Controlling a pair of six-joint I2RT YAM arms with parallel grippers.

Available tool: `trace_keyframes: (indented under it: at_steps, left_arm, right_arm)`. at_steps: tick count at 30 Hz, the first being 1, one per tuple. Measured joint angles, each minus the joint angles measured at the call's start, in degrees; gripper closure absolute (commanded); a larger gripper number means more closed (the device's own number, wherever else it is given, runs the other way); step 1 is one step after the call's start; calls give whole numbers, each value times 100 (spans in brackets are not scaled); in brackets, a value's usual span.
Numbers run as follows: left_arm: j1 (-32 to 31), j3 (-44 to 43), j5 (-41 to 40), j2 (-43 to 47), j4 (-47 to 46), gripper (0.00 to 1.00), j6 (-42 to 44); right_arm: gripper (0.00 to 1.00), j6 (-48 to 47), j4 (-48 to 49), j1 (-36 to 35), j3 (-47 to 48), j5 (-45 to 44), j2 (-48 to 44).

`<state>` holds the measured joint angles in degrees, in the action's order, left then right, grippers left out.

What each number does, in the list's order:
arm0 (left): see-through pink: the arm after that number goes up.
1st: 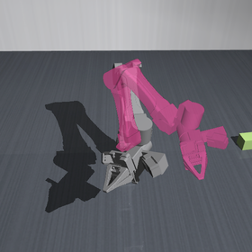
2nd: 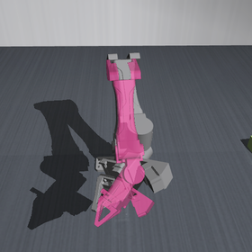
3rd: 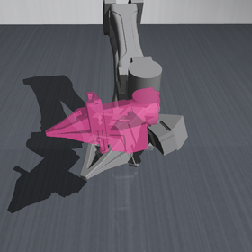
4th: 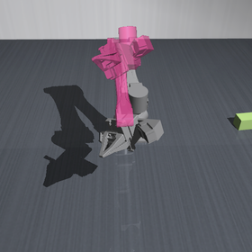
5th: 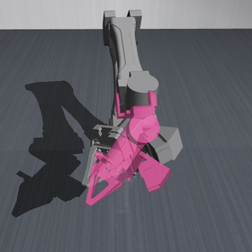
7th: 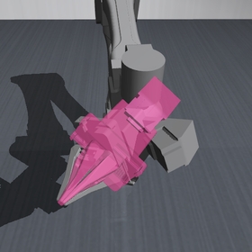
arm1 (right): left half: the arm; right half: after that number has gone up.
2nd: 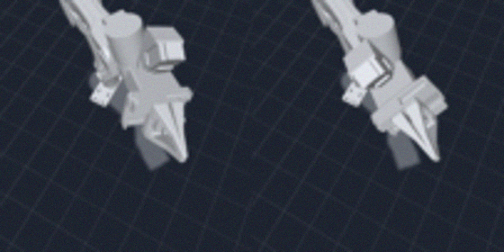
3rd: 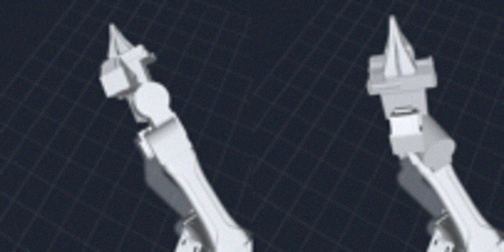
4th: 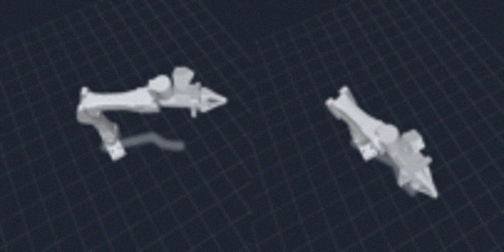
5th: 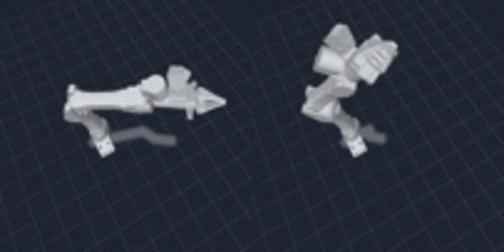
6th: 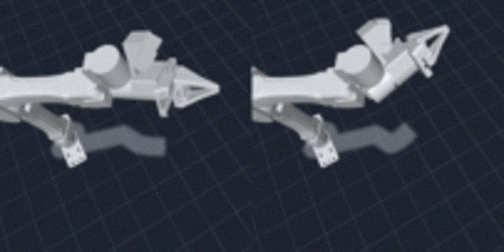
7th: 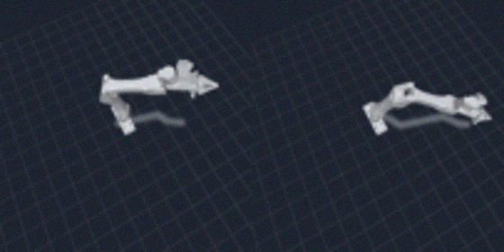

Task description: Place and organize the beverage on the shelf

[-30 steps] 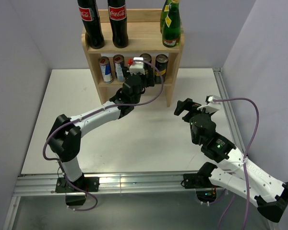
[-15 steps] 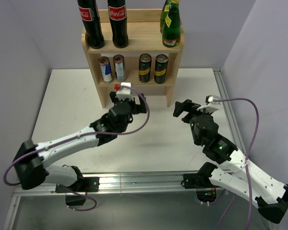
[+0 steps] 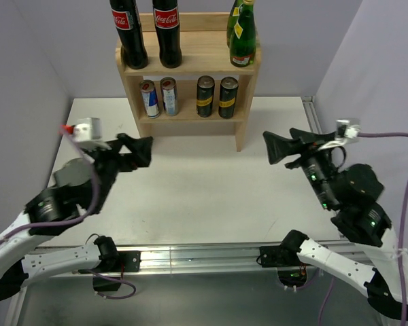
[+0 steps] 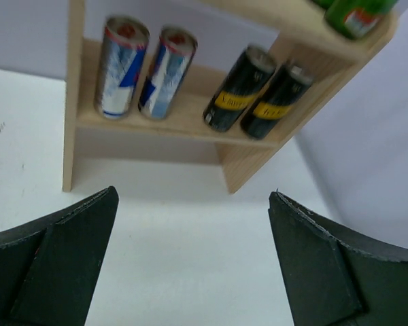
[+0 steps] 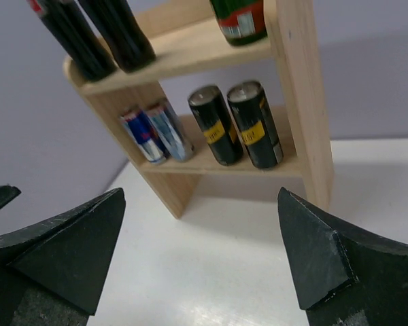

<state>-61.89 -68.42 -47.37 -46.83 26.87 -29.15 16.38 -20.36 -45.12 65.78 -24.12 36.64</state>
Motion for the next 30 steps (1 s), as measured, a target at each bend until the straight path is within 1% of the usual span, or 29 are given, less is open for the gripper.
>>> trace_keyframes:
  at_steps: [6, 16, 30]
  left_arm:
    - [-2, -358, -205, 651, 83, 1, 238]
    - [-9, -354, -308, 452, 173, 1, 450]
    - [-9, -219, -348, 483, 129, 1, 597]
  right_arm:
    - [0, -118, -131, 0, 306, 13, -415]
    - [0, -177, -393, 0, 308, -157, -365]
    - [0, -173, -459, 0, 291, -229, -365]
